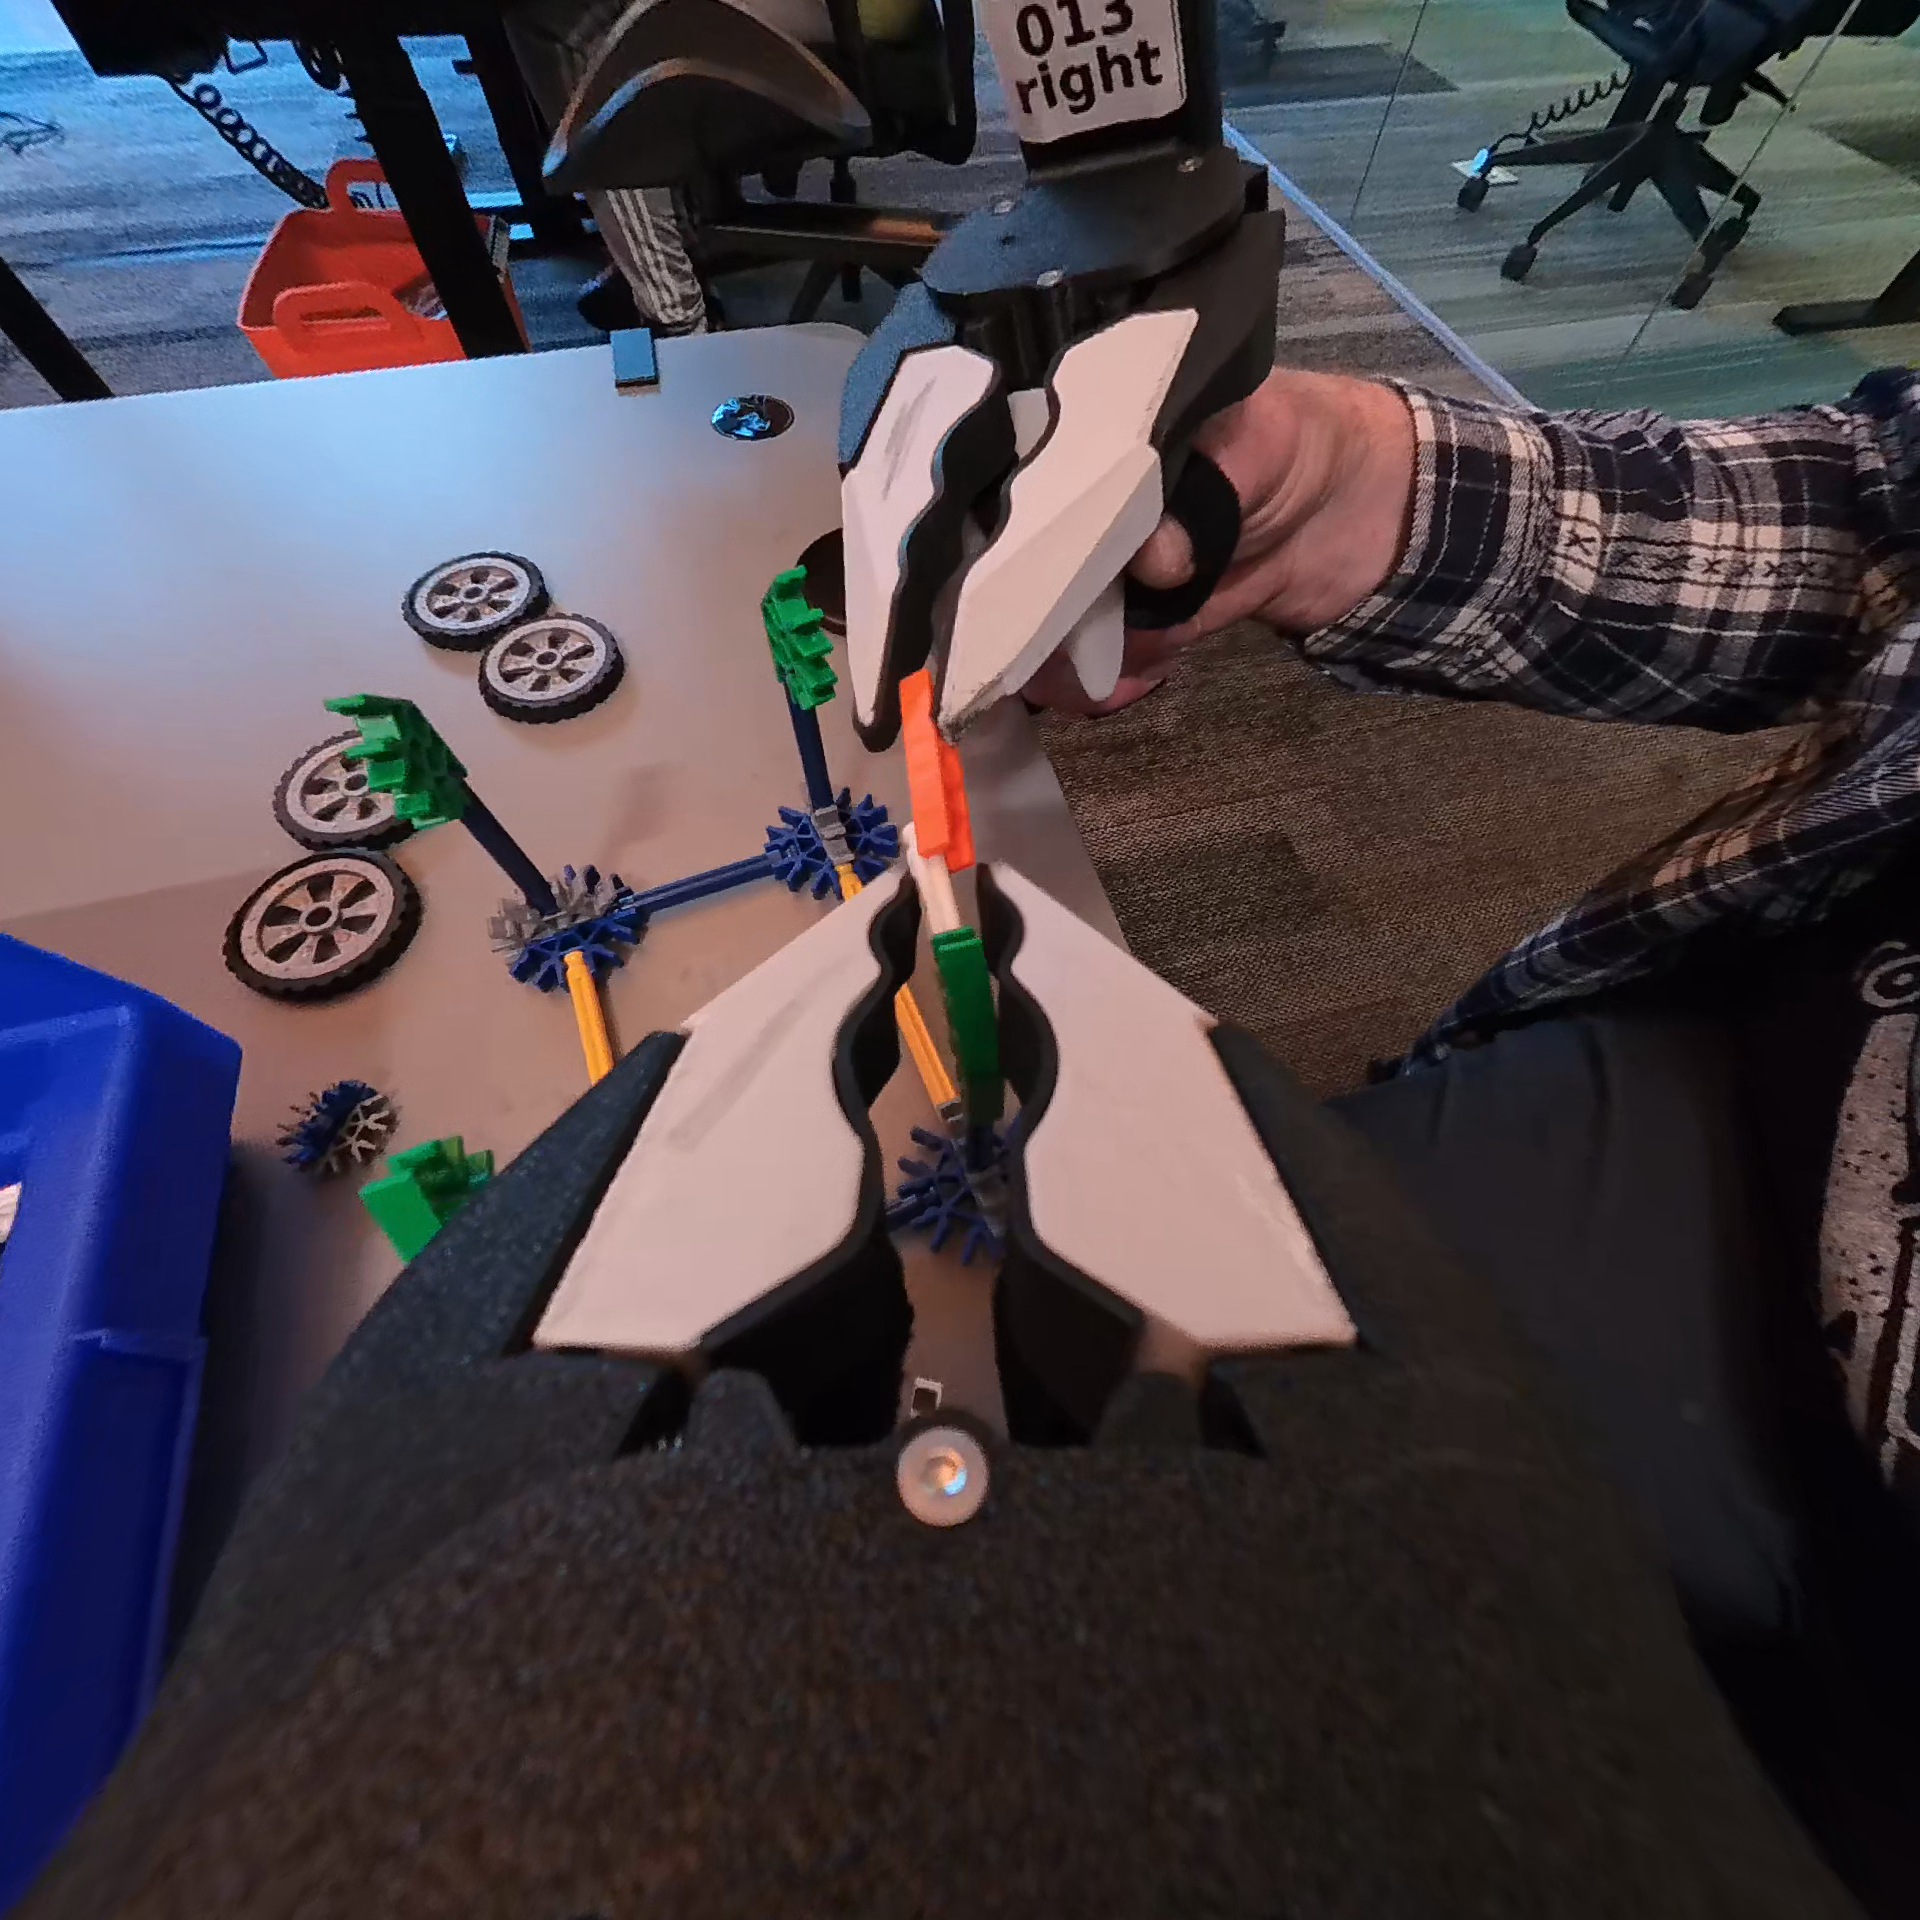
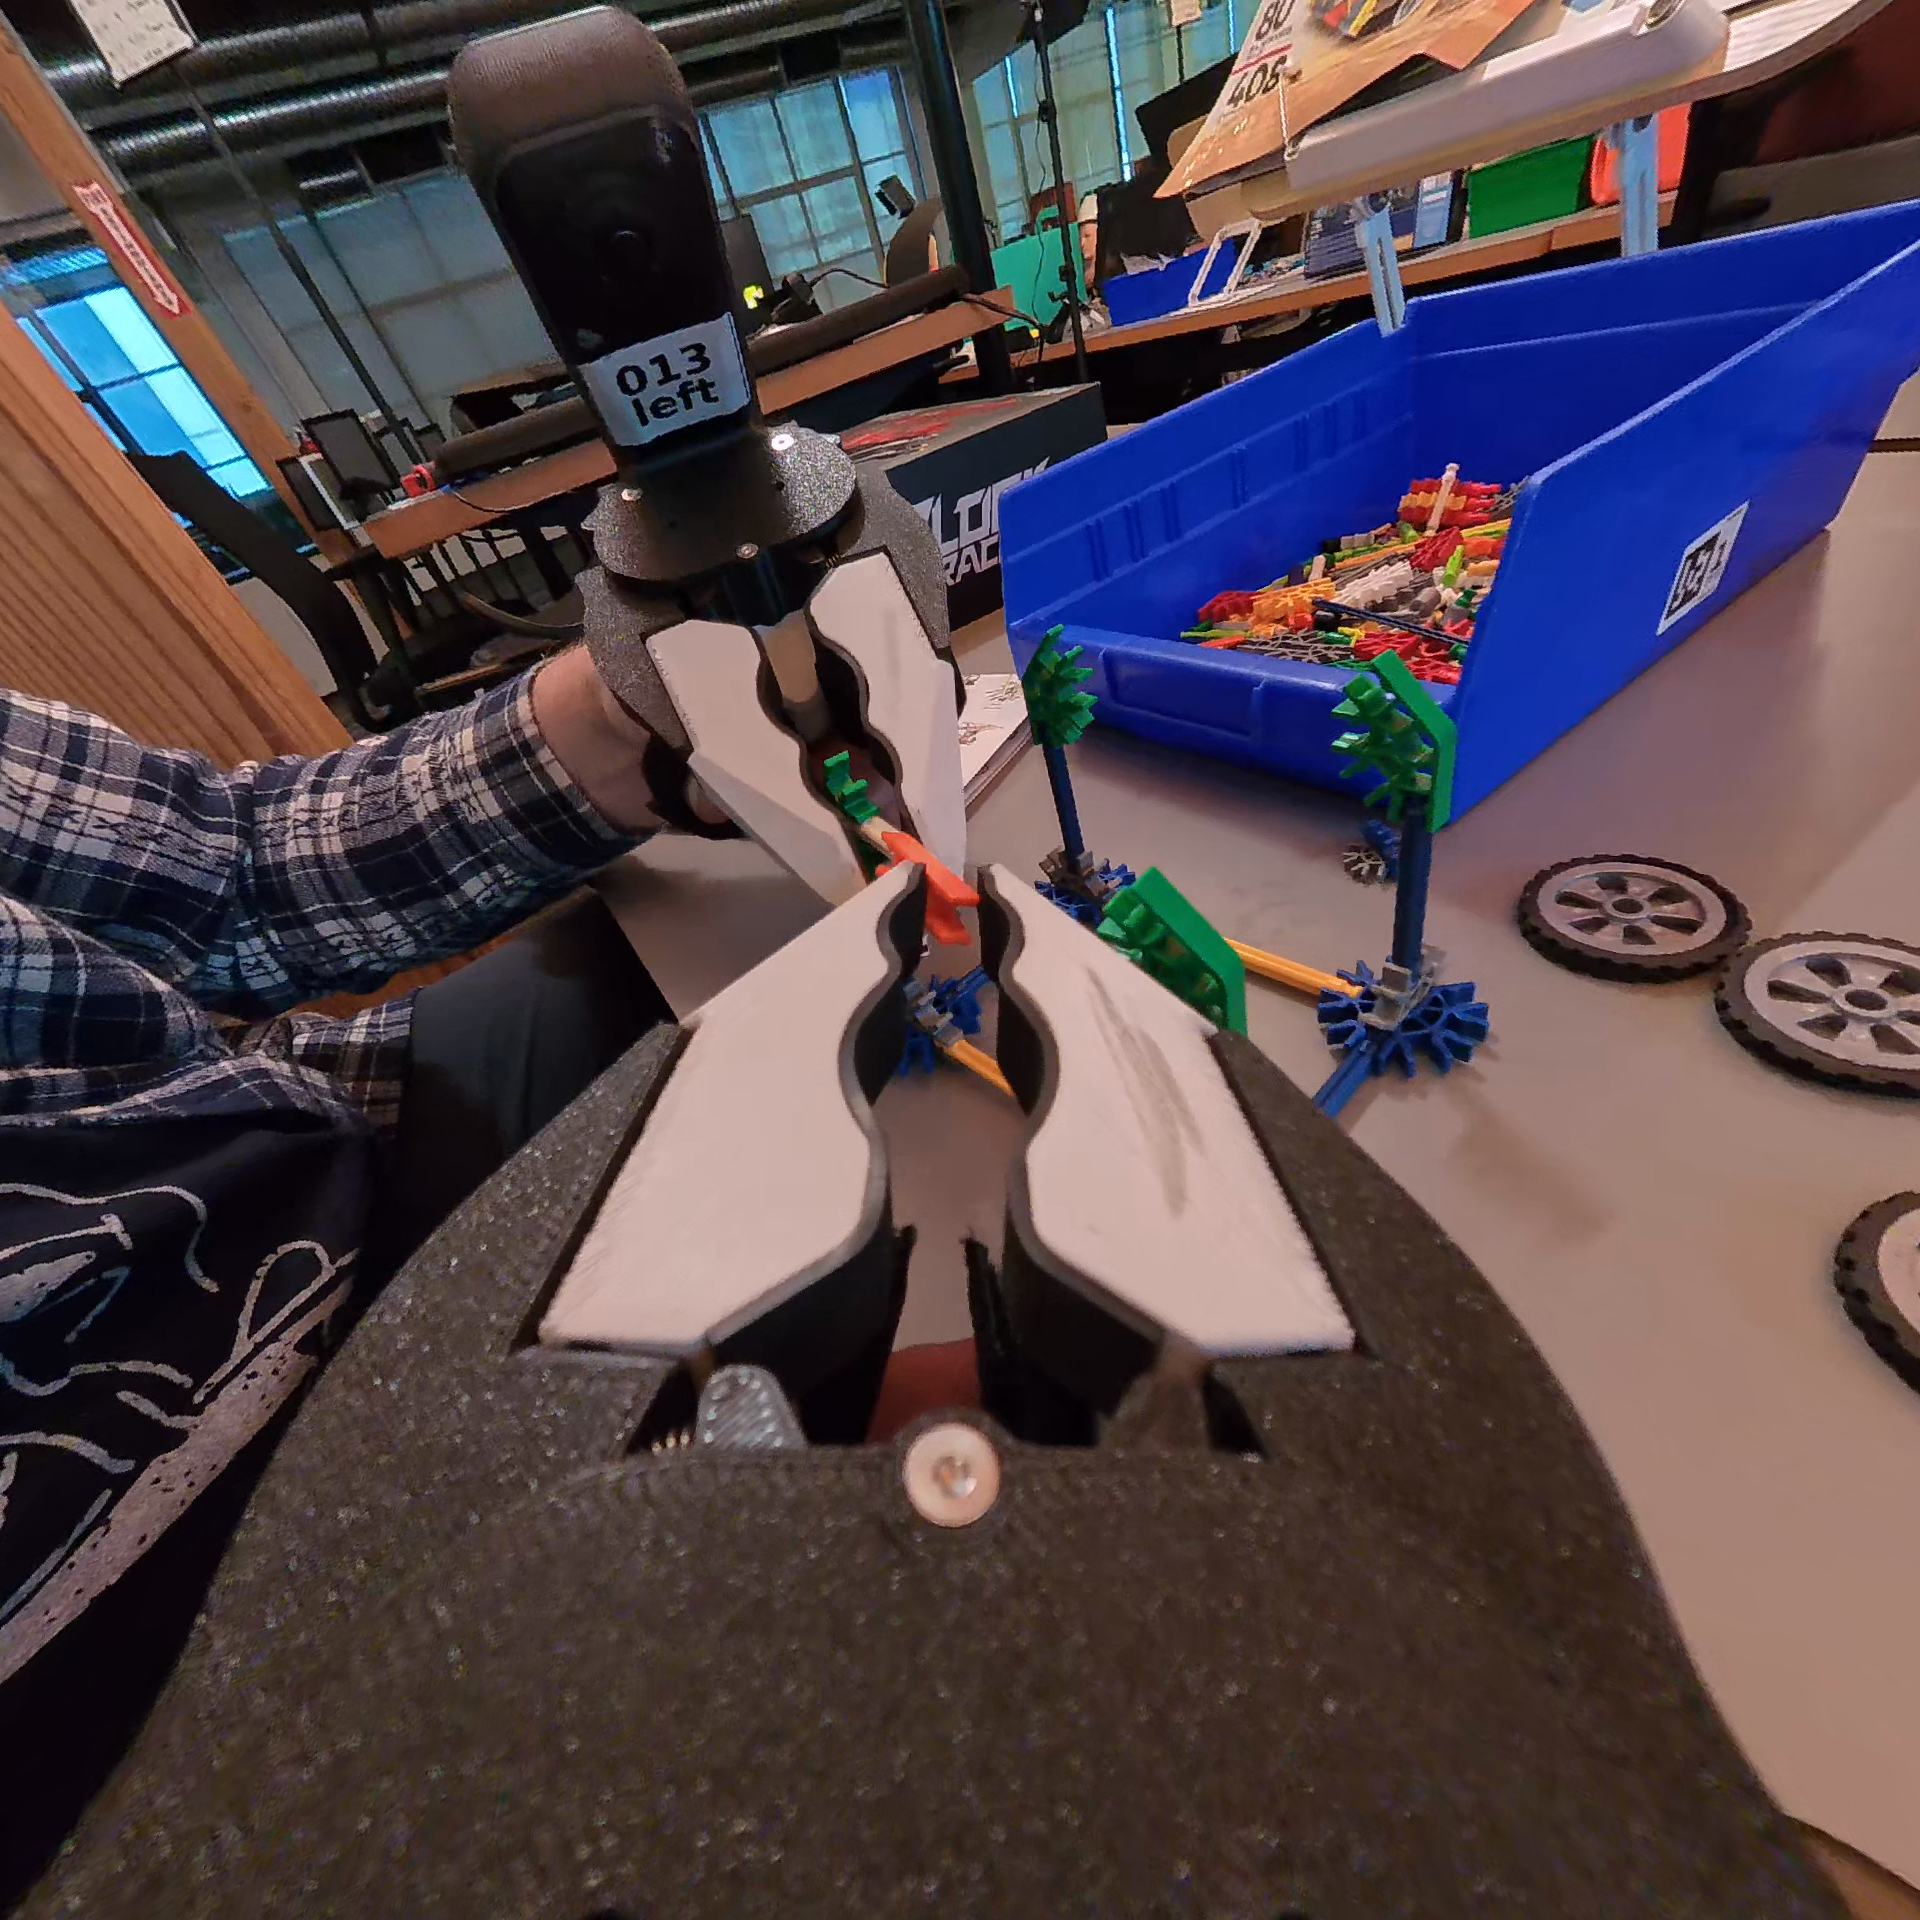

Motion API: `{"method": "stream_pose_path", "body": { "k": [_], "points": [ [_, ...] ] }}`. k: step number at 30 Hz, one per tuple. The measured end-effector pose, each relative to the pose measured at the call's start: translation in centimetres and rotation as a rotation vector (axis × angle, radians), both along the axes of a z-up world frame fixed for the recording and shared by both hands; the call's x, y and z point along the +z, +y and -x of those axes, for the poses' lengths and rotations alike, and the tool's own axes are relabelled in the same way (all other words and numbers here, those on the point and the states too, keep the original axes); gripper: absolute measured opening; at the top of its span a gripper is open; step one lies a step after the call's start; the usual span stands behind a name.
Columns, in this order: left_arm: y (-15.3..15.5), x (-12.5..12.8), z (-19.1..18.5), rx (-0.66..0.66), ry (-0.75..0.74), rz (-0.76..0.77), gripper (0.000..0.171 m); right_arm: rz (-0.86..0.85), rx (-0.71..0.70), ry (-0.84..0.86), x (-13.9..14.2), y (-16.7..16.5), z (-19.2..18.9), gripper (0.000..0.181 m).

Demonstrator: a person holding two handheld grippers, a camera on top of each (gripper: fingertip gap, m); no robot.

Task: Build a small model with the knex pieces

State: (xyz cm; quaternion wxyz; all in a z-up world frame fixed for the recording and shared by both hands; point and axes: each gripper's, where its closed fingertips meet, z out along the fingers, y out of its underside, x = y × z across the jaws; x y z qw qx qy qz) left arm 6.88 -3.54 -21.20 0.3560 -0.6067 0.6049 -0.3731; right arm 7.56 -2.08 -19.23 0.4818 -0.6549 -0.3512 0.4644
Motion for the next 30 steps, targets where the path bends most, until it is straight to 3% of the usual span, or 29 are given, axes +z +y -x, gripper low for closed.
{"method": "stream_pose_path", "body": {
  "k": [17,24,30],
  "points": [
    [0.1,0.2,-0.2,0.023,-0.023,-0.012,0.006,-0.078,-0.114,-0.06,-0.3,0.8,-0.2,0.015],
    [0.3,0.3,-0.5,0.065,-0.03,-0.006,0.016,-0.143,-0.203,-0.089,-0.4,1.3,-0.2,0.014],
    [0.7,0.3,-0.6,0.105,-0.036,0.006,0.01,-0.194,-0.252,-0.1,-0.2,1.4,-0.3,0.014]
  ]
}}
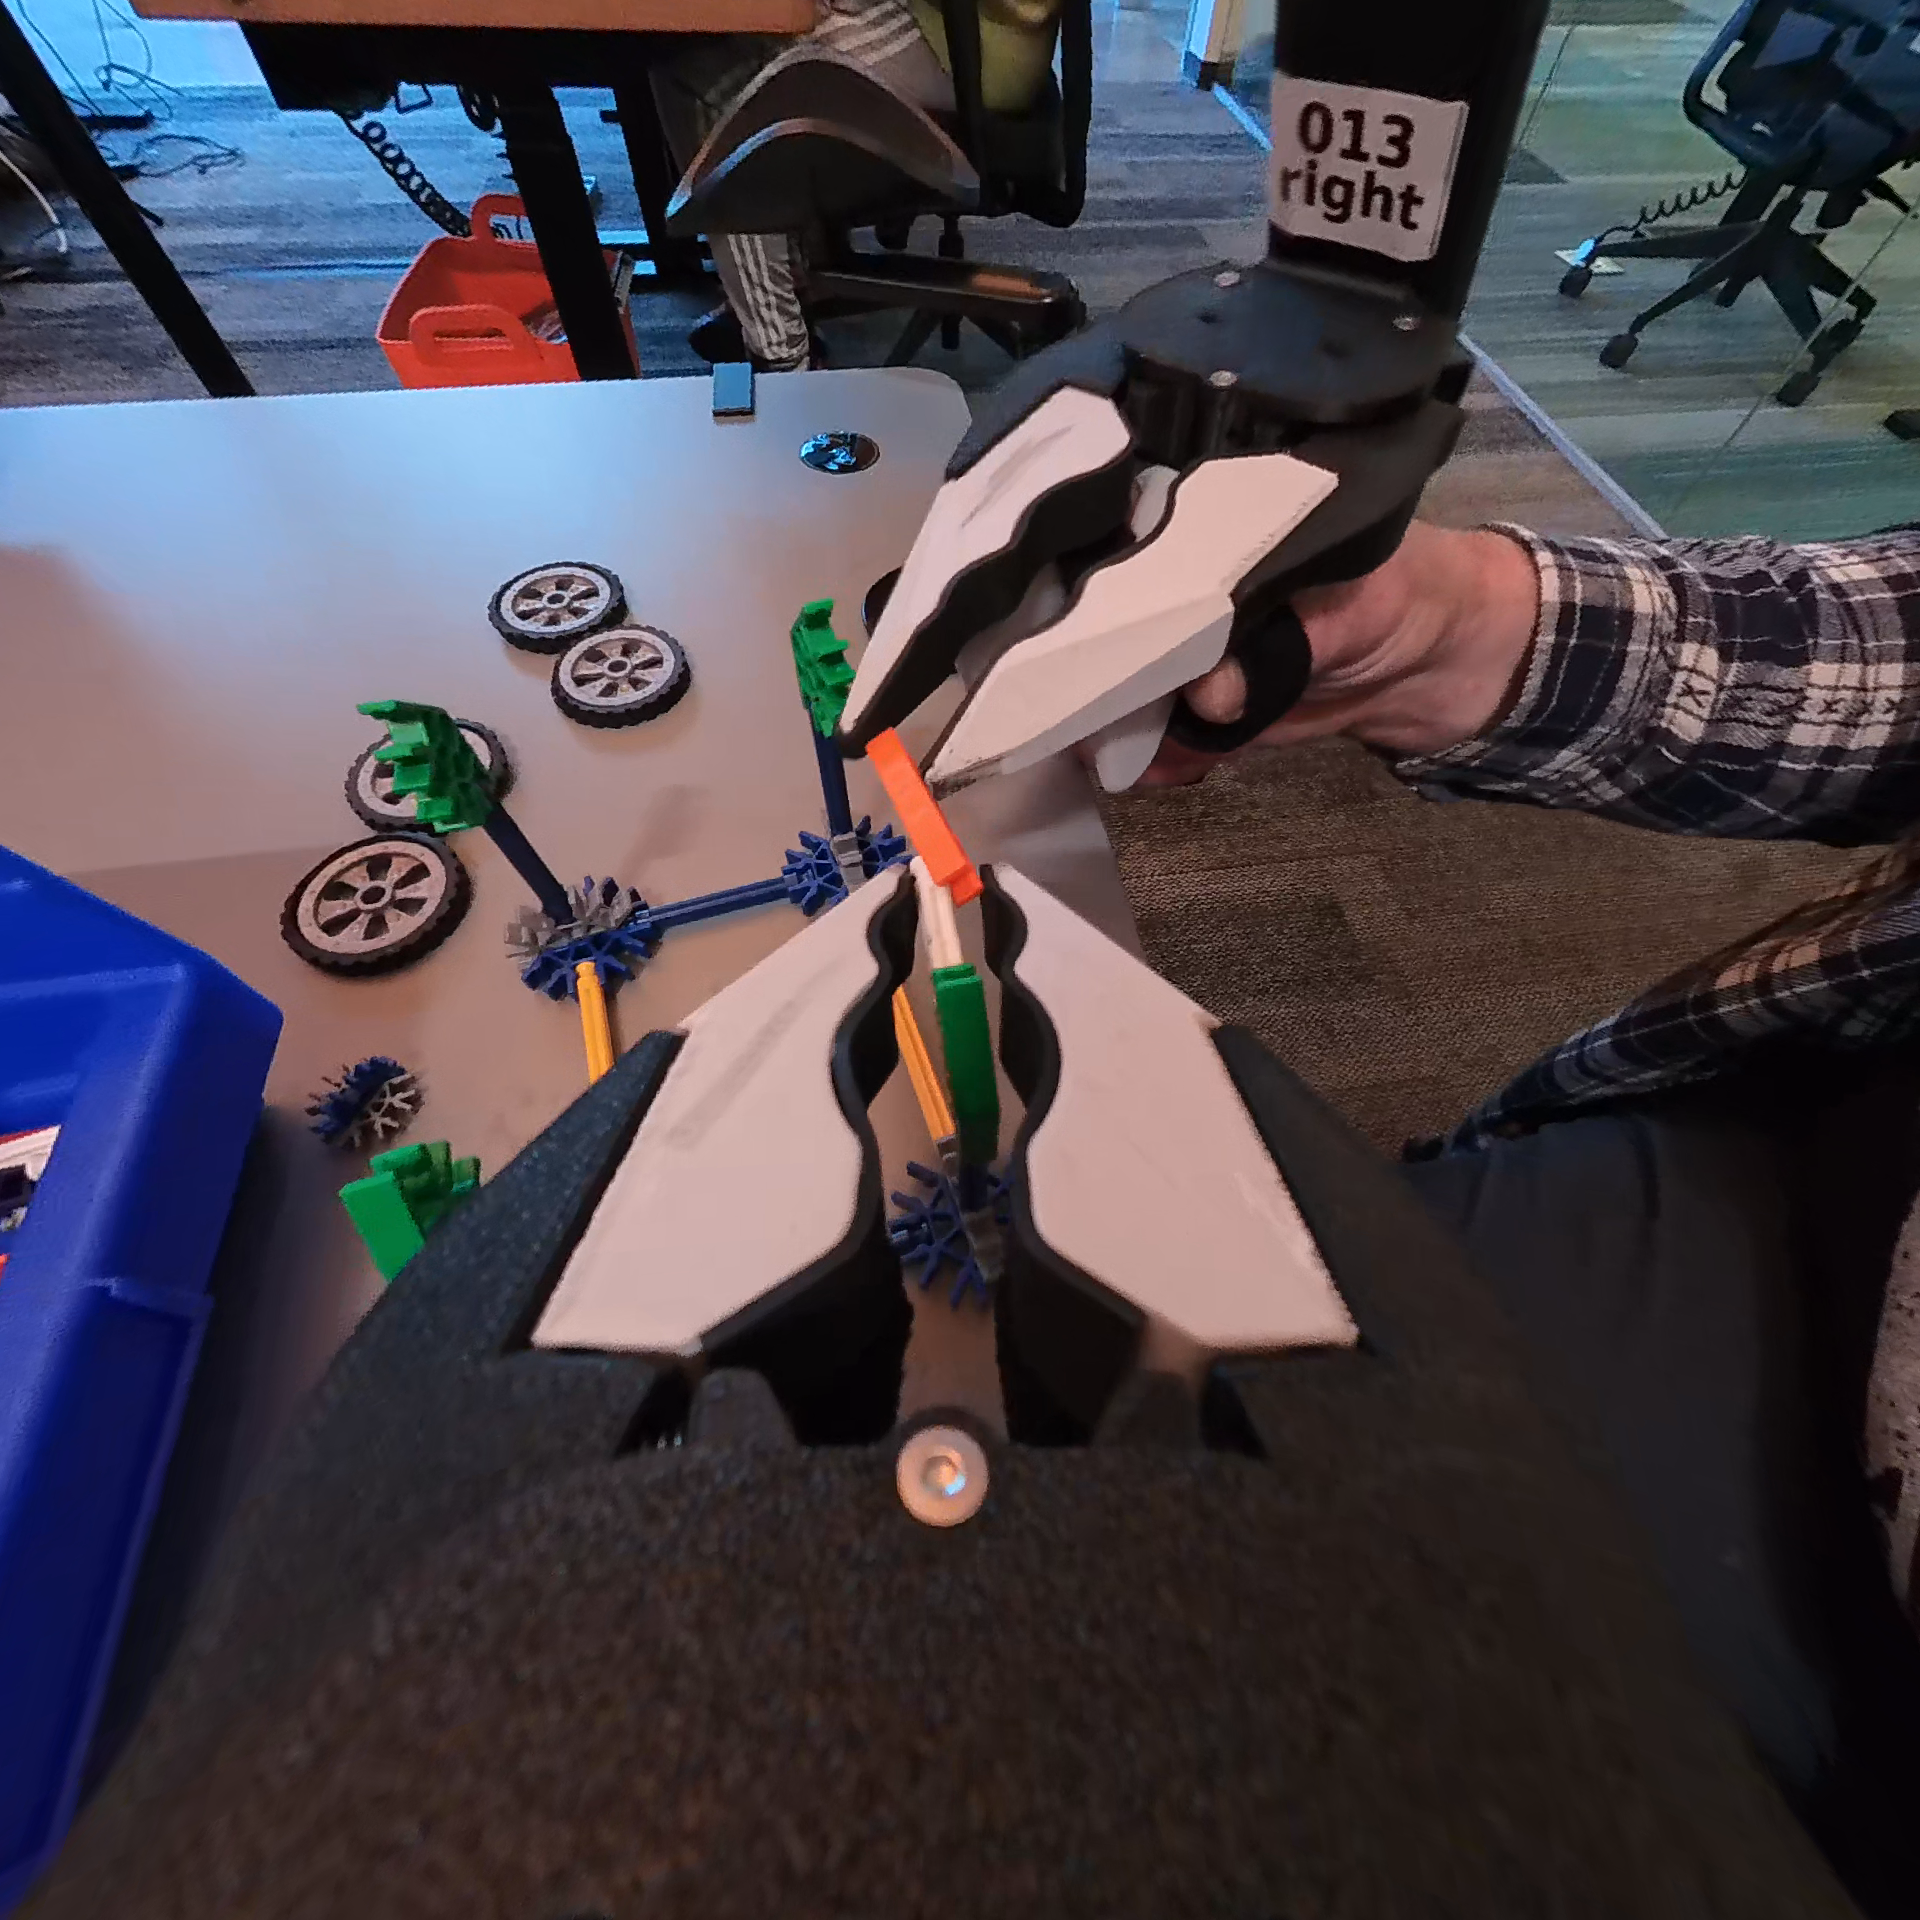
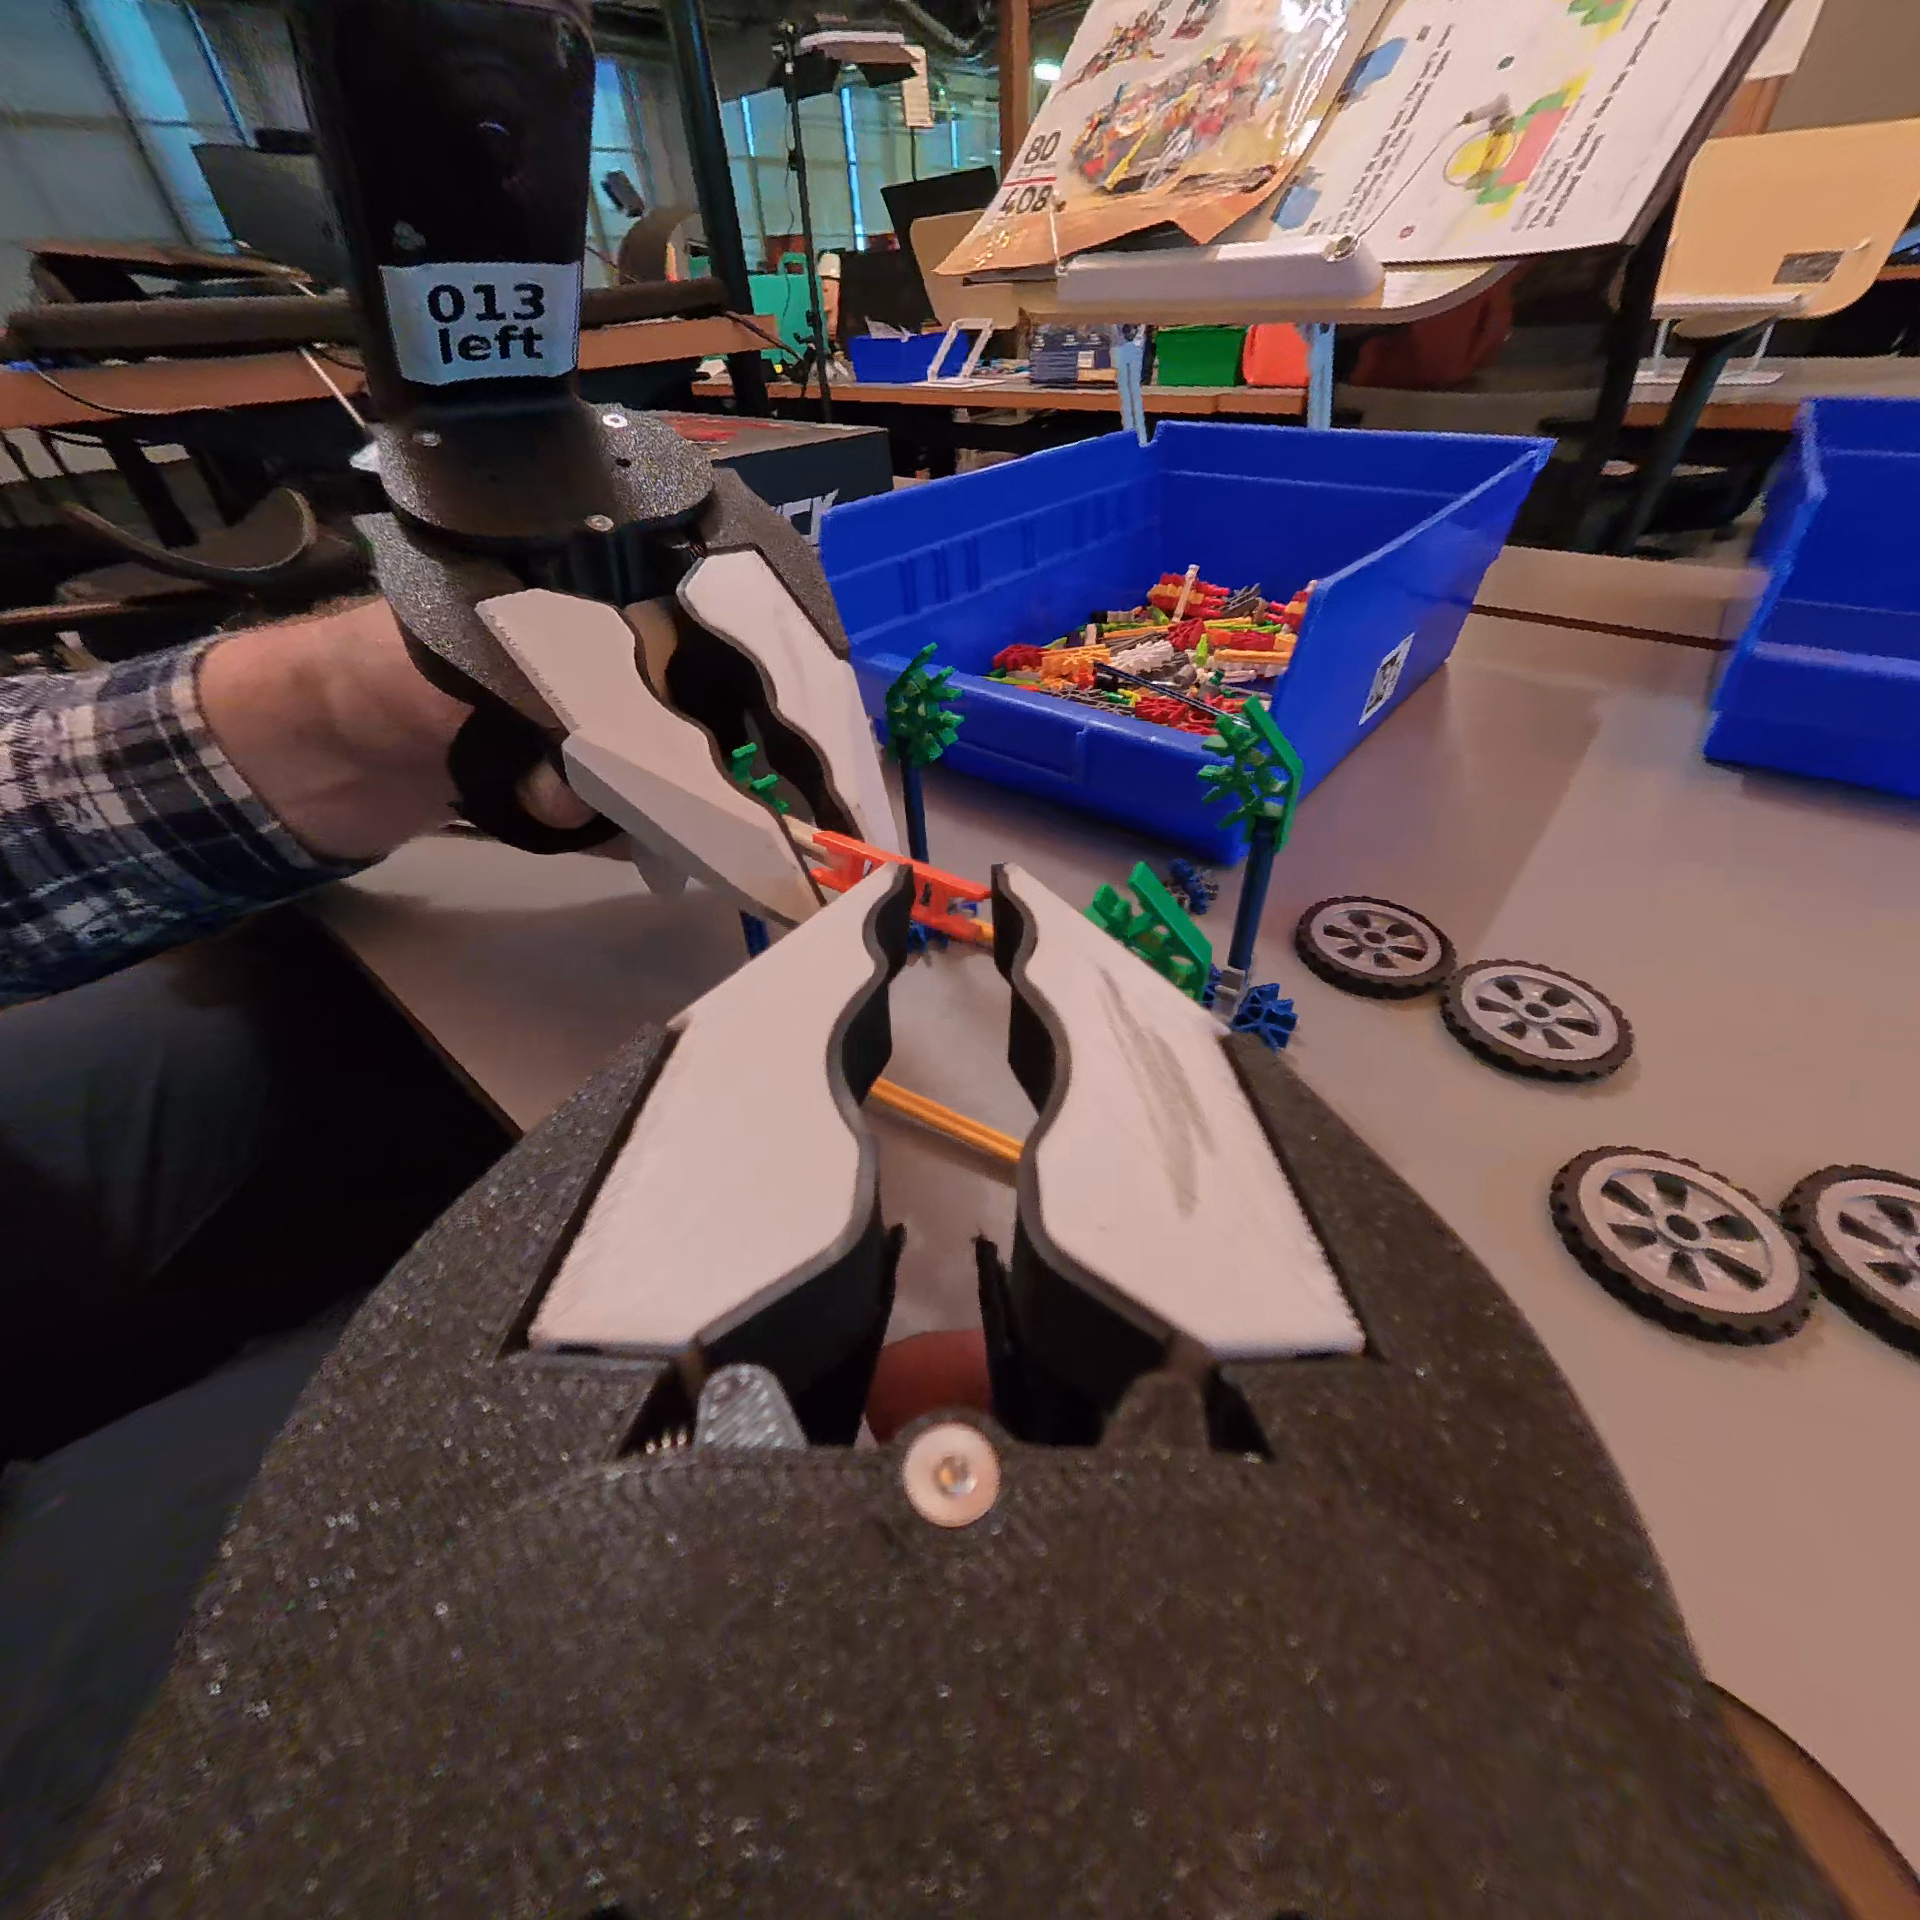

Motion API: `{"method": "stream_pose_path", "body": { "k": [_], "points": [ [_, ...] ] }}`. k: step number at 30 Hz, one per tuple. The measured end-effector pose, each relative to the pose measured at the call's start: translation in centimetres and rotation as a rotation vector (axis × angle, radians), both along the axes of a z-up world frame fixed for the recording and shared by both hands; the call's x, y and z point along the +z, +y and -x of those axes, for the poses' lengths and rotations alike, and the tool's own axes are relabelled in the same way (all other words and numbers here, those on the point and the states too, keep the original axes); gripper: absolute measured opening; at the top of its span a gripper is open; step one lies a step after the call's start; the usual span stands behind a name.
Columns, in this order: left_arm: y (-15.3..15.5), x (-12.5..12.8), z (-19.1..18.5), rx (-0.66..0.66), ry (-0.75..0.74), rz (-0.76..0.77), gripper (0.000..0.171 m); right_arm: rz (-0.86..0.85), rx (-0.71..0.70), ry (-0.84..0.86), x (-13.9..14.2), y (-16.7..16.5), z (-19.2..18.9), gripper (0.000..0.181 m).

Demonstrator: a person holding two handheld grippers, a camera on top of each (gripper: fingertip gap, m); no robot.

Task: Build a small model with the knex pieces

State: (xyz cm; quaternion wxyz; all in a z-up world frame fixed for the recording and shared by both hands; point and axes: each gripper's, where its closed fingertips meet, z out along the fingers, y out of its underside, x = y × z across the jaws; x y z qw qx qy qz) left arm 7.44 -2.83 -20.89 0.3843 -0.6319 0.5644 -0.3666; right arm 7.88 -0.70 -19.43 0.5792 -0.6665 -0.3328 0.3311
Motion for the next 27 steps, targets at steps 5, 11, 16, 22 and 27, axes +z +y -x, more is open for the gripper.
{"method": "stream_pose_path", "body": {
  "k": [5,11,16,22,27],
  "points": [
    [0.19,0.02,-0.07,0.019,-0.002,0.005,0.008,-0.076,-0.059,-0.028,0.2,0.07,-0.15,0.014],
    [0.3,-0.2,-0.08,0.026,0.008,-0.016,0.007,-0.089,-0.074,-0.054,-0.05,0.02,-0.04,0.019],
    [0.12,-0.25,-0.32,0.018,0.018,-0.047,0.007,-0.075,-0.054,-0.075,-0.39,-0.27,0.35,0.028],
    [0.13,-0.2,-0.23,0.008,0.03,-0.094,0.007,-0.049,-0.013,-0.086,-0.49,-0.3,0.6,0.029],
    [0.19,-0.3,-0.21,0.009,0.047,-0.126,0.006,-0.039,0.011,-0.084,-0.6,-0.29,0.73,0.028]
  ]
}}
